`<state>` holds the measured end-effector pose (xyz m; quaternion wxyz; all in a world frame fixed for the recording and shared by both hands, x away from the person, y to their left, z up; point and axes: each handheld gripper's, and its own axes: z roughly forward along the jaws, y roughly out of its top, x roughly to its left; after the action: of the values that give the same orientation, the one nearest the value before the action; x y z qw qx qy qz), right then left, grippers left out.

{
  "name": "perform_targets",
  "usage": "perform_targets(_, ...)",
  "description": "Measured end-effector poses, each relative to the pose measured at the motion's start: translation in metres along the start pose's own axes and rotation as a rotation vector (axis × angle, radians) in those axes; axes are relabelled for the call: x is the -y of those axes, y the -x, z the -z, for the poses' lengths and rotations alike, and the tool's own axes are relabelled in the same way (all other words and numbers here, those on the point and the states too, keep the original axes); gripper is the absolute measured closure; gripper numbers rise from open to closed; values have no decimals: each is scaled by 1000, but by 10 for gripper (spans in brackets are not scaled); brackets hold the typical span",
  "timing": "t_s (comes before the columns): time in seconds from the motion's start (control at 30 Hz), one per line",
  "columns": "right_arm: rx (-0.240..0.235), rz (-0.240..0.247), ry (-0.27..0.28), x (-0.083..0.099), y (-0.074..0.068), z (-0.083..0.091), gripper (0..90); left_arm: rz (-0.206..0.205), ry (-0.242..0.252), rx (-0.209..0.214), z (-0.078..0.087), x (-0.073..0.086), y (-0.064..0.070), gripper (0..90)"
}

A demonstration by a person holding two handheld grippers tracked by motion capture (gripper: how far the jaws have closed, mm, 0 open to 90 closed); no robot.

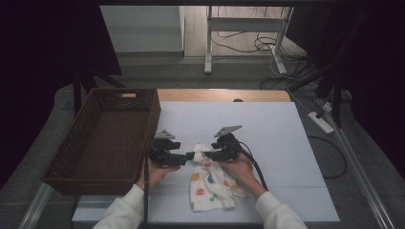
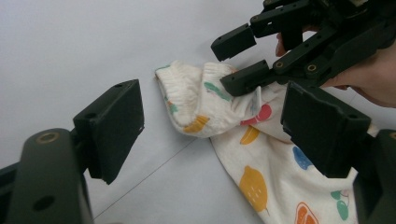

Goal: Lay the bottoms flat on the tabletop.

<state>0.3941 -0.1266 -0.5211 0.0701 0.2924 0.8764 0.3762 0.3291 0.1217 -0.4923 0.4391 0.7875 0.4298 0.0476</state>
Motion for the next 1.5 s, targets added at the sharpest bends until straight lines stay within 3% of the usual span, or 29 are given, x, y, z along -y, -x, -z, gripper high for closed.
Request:
perform_targets(0.2,14,22,-43,3,-2,-5,522,1,-1,1,0,0,1,203)
perform_targets(0.37,20,40,-49,3,-3,-5,637,1,-2,1,-1,0,0,204)
perform_targets(0.5,48,72,-48,2,-5,-4,710,1,-3,0,-1,0,0,204)
perform_targets(0.67,104,113,-25,0,-9,2,725,4,-1,-1,0,0,-1,204)
perform_targets(0.87,129,90,16,-1,-3,13,737,4,-1,-2,0,0,-1,203)
perform_targets(1.07,140,67,21,0,3,16,719,3,0,-3,0,0,-1,203)
perform_targets(1.27,177,75,14,3,5,15,681,3,-1,-4,0,0,-1,204)
perform_targets(1.5,153,53,20,6,10,17,774,0,-2,-4,0,0,-1,203)
